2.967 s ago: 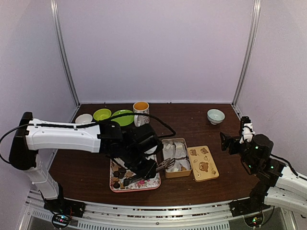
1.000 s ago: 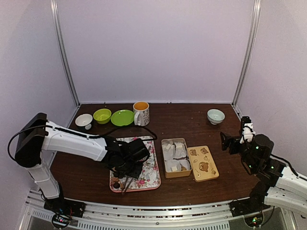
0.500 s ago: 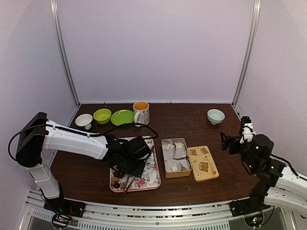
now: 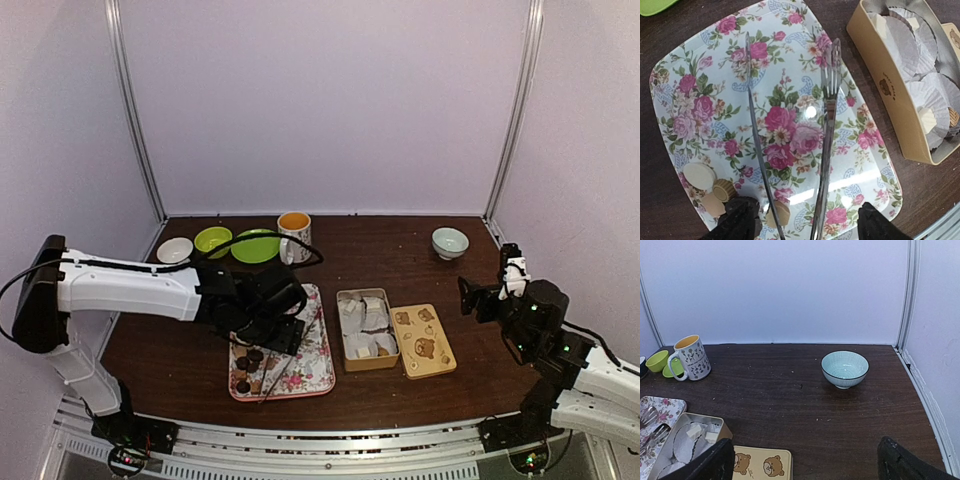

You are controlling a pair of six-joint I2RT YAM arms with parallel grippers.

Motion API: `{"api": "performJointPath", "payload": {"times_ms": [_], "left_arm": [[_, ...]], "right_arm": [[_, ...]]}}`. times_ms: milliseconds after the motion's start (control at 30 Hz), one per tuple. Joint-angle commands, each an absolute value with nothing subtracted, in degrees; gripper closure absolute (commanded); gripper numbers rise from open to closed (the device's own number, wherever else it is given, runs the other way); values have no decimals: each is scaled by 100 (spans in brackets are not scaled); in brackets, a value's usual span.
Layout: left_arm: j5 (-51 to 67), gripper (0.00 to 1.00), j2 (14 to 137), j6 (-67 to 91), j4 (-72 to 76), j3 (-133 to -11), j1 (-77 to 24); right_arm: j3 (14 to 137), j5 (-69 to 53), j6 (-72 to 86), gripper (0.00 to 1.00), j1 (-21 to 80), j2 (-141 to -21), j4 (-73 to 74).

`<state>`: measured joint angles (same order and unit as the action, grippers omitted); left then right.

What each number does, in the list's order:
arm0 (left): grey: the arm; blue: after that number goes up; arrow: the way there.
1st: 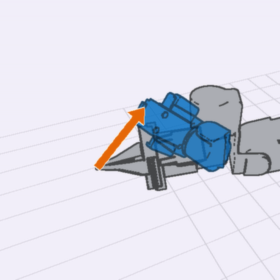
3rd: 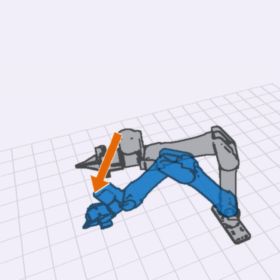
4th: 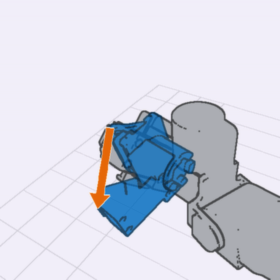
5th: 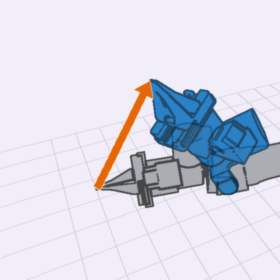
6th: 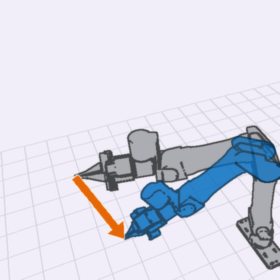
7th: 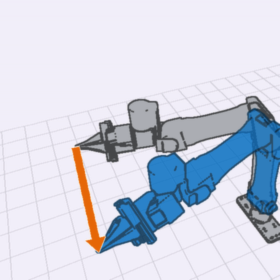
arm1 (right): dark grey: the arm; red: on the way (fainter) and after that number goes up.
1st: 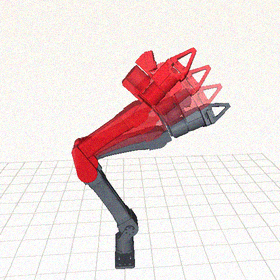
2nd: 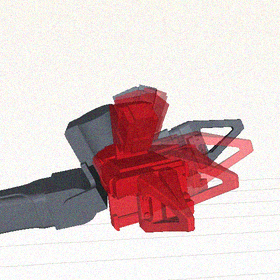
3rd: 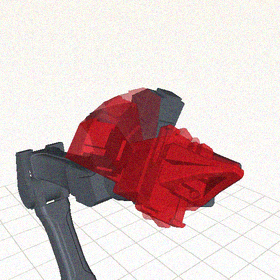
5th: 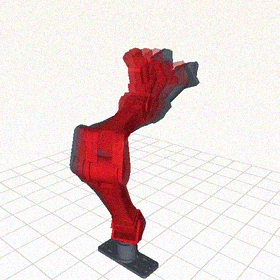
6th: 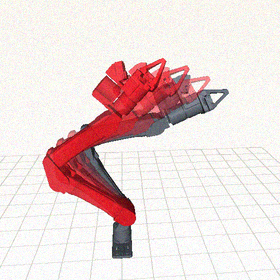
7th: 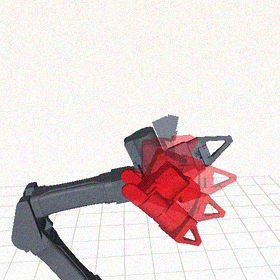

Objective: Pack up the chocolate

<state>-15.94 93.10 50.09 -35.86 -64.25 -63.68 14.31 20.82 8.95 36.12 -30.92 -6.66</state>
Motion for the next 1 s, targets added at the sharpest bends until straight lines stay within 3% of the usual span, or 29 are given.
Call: {"api": "performJointPath", "payload": {"times_ms": [0,167,300,633,833,967], "left_arm": [[-1532,27,8939,4887,-3611,-6576,-6328],[-752,32,8644,4678,-2767,-6548,-6419],[-297,33,8888,4702,-2272,-6768,-6636],[-544,37,9987,4689,-2729,-7562,-6594],[-467,39,10142,4622,-2603,-7622,-6411],[-474,40,10111,4481,-2652,-7698,-6383]], "right_arm": [[1488,2199,997,0,3595,-3086,-549],[1822,2520,1637,0,3587,-3253,286],[2241,1891,2016,0,3562,-3451,871],[3550,520,2516,0,3555,-4610,2418],[3774,-558,2768,27,3583,-5085,2632],[3705,-883,2947,29,3739,-5247,2535]]}}
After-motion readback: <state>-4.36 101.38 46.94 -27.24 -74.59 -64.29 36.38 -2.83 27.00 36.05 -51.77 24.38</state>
